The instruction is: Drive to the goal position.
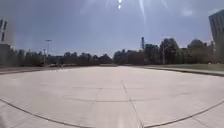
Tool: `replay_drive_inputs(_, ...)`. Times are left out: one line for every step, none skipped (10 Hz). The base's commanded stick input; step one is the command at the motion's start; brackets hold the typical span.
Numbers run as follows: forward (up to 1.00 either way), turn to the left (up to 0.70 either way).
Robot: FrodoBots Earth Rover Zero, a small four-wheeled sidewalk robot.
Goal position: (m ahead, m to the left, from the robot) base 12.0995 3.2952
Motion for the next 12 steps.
replay_drive_inputs(0.85, 0.00)
replay_drive_inputs(0.85, 0.00)
replay_drive_inputs(0.85, 0.00)
replay_drive_inputs(0.85, 0.00)
replay_drive_inputs(0.85, 0.00)
replay_drive_inputs(0.85, 0.00)
replay_drive_inputs(0.85, 0.00)
replay_drive_inputs(0.85, 0.00)
replay_drive_inputs(0.85, 0.00)
replay_drive_inputs(0.85, 0.00)
replay_drive_inputs(0.85, 0.00)
replay_drive_inputs(0.85, 0.00)
